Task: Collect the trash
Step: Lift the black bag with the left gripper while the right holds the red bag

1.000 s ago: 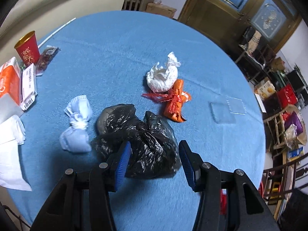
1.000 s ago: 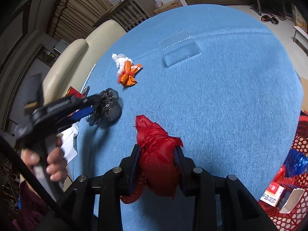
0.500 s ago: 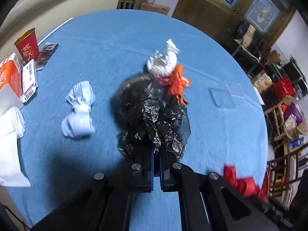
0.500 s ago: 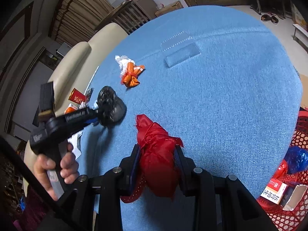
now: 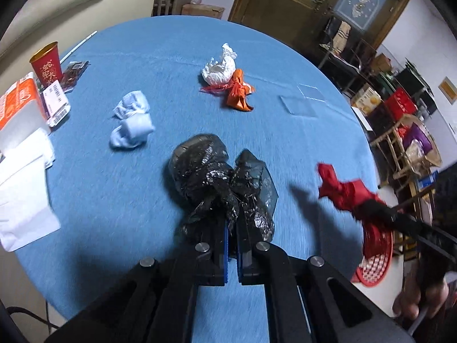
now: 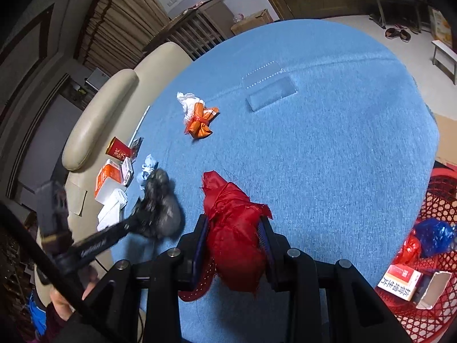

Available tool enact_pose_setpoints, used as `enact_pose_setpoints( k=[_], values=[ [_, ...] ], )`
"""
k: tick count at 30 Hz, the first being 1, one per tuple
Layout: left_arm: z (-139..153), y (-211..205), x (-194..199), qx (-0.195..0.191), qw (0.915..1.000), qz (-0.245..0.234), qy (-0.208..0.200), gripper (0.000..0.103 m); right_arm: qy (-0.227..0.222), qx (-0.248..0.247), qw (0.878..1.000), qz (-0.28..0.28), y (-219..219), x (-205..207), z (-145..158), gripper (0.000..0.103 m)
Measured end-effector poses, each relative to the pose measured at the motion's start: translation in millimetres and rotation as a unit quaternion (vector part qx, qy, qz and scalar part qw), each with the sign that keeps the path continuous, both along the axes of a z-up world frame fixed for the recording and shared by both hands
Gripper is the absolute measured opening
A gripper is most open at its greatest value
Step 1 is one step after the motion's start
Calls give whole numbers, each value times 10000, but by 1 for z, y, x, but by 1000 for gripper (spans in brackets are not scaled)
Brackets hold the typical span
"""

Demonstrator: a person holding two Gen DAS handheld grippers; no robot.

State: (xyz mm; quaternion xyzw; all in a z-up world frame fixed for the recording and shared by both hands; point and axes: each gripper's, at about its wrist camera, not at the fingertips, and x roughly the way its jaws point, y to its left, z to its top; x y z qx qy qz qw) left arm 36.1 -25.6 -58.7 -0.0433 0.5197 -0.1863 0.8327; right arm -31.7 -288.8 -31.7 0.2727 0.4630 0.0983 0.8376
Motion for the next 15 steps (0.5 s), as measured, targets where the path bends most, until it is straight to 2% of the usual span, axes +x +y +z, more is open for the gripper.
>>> enact_pose_setpoints(
  k=[5, 7, 9, 10, 15],
  values=[
    [13, 18, -12, 98, 9999, 34, -136, 7, 48, 10, 10000, 10, 2, -1, -3, 36],
    [15, 19, -14, 168, 9997, 71, -184, 20, 79, 29, 10000, 15, 3, -2, -6, 36],
    [17, 18, -15, 180, 9994, 102, -273, 55, 115, 15, 9999, 32, 5, -2, -7, 36],
    [18, 17, -16, 211, 9991, 118, -356, 60, 120, -4, 9999, 38, 6, -2, -8, 36],
    [8, 4, -19, 375, 9987, -36, -335, 62, 161, -220, 9996, 47, 10, -3, -12, 36]
  ],
)
